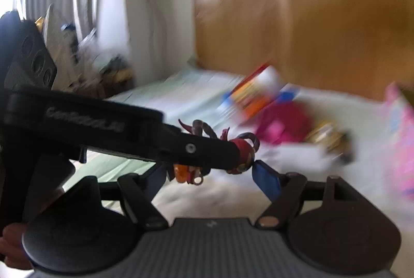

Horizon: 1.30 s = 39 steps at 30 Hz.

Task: Organize rigid objects
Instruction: 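Lower the small red toy figure into the pink tin and open the left gripper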

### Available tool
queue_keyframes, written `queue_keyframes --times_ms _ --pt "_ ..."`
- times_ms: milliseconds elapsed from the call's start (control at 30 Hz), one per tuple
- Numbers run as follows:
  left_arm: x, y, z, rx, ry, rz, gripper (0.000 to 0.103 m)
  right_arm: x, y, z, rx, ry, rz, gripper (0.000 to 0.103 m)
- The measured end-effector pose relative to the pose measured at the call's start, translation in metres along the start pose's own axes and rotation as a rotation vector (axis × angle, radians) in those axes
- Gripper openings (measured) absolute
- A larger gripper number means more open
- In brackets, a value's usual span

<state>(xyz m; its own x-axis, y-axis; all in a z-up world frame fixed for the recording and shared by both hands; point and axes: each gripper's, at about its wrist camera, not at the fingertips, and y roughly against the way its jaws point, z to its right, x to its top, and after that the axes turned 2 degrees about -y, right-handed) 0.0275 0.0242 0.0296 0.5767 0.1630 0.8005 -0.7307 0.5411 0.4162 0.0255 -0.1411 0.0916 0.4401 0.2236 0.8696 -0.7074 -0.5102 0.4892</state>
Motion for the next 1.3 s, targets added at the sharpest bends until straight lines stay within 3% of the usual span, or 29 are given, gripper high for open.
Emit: queue_keyframes --times_ms 167,367,467,600,633,733,900,1033,1100,1200,1300 --pt "0.037 -0.054 0.069 -0.124 -0.133 -0.002 0.063 0.014 0.047 0.043 -0.221 0.019 0.164 0.075" --pt "0.049 -0.151 0.148 -0.263 -0.218 -0.091 0.063 0.004 0.085 0.113 -0.456 -0.061 0.238 0.072" --pt "0.043 -0.195 0.172 -0.270 -0.235 -0.145 0.063 -0.009 0.095 0.141 -0.538 -0.102 0.233 0.059" --pt "0.034 -0.229 0.188 -0.259 -0.236 -0.180 0.063 -0.024 0.108 0.170 -0.556 -0.201 0.219 0.059" --pt "0.032 -0.234 0.192 -0.248 -0.241 -0.183 0.064 -0.026 0.110 0.167 -0.563 -0.218 0.222 0.059" --pt "0.031 -0.237 0.200 -0.216 -0.266 -0.164 0.067 -0.029 0.111 0.173 -0.604 -0.250 0.243 0.074" --pt "0.038 -0.212 0.197 -0.195 -0.304 -0.095 0.068 -0.013 0.113 0.190 -0.603 -0.314 0.331 0.074" --pt "0.048 -0.151 0.164 -0.185 -0.284 0.004 0.068 -0.010 0.114 0.198 -0.662 -0.335 0.404 0.065" --pt "0.051 -0.109 0.133 -0.165 -0.268 0.071 0.070 -0.009 0.116 0.202 -0.643 -0.381 0.423 0.058" --pt "0.048 -0.051 0.074 0.002 -0.225 0.161 0.070 0.001 0.118 0.186 -0.512 -0.404 0.443 0.053" --pt "0.038 -0.010 0.007 0.178 -0.102 0.191 0.070 0.017 0.092 0.144 -0.348 -0.329 0.385 0.048"
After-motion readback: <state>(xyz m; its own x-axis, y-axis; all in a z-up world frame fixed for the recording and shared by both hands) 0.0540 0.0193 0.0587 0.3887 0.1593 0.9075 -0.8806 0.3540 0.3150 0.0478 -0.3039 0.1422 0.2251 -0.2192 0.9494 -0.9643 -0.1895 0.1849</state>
